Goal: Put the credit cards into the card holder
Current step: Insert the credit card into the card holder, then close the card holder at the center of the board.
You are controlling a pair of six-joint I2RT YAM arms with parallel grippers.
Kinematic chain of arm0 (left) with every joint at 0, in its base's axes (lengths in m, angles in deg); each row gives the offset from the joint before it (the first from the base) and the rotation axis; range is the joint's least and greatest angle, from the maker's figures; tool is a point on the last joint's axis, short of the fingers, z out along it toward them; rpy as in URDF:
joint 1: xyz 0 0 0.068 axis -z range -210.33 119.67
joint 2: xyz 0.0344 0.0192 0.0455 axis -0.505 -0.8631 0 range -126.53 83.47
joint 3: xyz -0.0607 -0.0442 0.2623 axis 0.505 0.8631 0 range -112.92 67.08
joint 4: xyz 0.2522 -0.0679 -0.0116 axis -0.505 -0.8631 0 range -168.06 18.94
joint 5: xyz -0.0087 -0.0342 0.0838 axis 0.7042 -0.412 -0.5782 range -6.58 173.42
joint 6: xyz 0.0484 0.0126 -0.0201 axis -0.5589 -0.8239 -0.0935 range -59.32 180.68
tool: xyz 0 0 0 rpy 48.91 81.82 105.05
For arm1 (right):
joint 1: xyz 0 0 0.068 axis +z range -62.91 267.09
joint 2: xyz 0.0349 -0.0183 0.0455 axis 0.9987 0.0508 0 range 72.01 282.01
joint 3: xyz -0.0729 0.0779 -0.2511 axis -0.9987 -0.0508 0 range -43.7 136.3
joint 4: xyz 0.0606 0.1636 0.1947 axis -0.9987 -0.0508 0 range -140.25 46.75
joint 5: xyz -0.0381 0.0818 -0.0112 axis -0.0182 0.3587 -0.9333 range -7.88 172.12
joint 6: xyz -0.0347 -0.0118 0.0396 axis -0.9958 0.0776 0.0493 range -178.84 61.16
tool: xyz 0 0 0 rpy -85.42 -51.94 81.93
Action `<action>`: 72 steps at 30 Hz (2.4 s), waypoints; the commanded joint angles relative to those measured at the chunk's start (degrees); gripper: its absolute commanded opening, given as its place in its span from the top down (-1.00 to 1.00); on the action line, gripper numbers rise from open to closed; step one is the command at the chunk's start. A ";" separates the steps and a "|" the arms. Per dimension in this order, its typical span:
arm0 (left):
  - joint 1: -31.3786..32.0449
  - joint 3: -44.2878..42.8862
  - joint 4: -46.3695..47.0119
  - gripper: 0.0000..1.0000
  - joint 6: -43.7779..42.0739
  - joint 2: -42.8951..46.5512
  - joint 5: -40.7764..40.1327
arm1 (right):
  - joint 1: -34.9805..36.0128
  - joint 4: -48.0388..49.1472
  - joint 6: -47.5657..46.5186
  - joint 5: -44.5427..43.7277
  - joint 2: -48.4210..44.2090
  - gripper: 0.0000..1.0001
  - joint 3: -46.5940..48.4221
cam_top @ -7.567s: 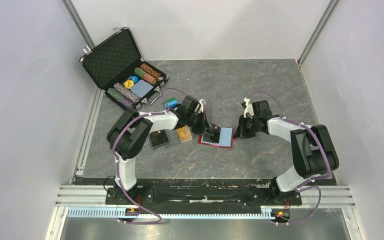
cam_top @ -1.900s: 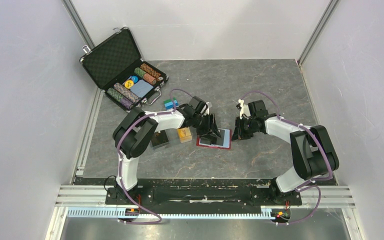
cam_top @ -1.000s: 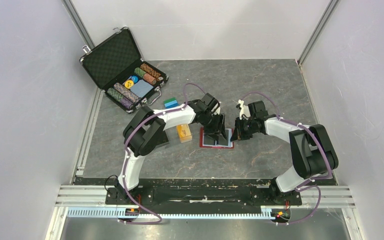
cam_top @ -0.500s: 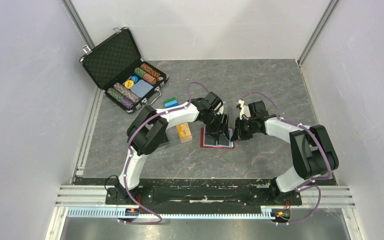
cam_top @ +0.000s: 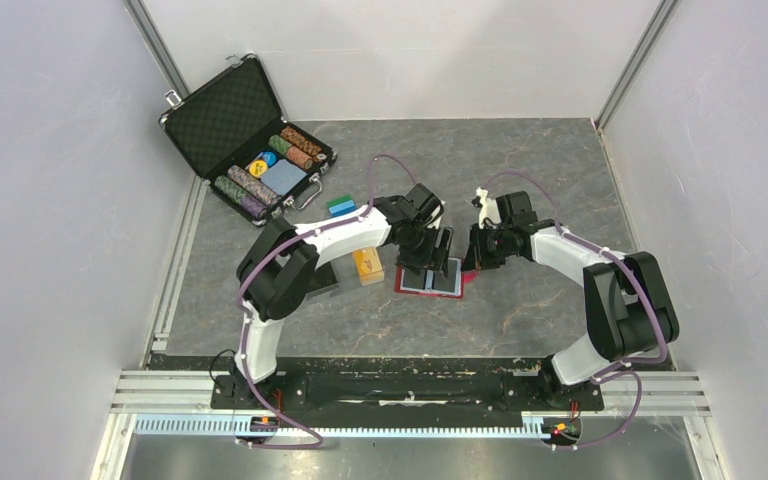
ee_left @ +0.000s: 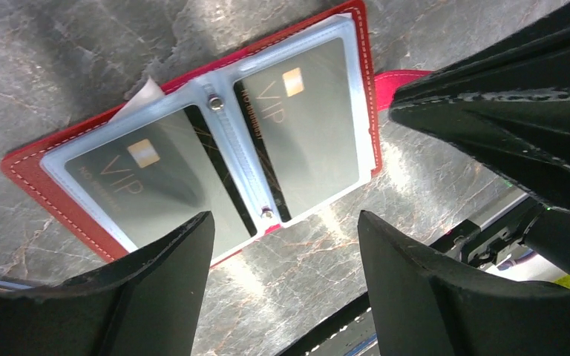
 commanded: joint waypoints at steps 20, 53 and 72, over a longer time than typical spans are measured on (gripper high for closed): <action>-0.08 -1.74 10.88 -0.20 1.60 -5.39 15.60 | 0.33 1.12 -2.25 -2.20 1.91 1.00 -3.96; -15.38 16.64 4.19 -0.42 -0.88 13.13 -8.94 | 4.67 -0.53 -1.45 0.01 2.34 1.00 6.41; -11.92 16.93 16.07 -0.34 3.70 5.99 8.41 | 5.01 0.11 -1.94 -1.14 4.88 1.00 2.57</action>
